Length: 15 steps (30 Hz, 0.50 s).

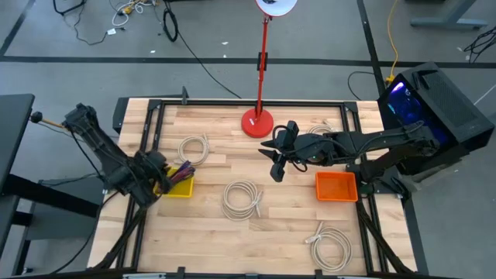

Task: Pick & Place USB Port
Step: Put the brown HDMI cable into the orange bin

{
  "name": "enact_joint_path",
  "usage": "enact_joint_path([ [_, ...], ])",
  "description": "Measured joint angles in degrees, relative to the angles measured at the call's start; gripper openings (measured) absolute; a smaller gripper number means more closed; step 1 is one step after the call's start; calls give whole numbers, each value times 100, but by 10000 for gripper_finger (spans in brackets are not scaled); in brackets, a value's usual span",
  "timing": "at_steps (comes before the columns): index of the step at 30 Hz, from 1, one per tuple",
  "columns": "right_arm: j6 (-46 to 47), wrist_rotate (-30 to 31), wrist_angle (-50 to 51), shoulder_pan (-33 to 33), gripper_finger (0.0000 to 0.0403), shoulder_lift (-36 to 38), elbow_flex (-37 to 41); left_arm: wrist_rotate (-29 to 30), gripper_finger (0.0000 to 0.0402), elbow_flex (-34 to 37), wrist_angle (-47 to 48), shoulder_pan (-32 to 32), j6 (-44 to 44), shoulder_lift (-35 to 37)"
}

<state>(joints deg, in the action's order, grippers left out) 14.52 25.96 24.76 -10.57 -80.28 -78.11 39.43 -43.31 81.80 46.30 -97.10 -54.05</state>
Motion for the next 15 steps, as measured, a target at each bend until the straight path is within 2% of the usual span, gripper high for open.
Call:
enact_joint_path([
  [2, 0, 2, -58, 0, 105, -1, 0, 249, 78, -335, 9, -235, 309, 75],
  [7, -111, 5, -265, 8, 105, -1, 0, 266, 78, -1533, -173, -1107, 2746, 128],
  [12, -149, 8, -407, 11, 105, -2, 2, 410, 78, -2478, 40, -2189, 4409, 133],
  [15, -126, 2, -432, -4, 105, -3, 0, 72, 77, -2749, -57, -2837, 5468, 213],
])
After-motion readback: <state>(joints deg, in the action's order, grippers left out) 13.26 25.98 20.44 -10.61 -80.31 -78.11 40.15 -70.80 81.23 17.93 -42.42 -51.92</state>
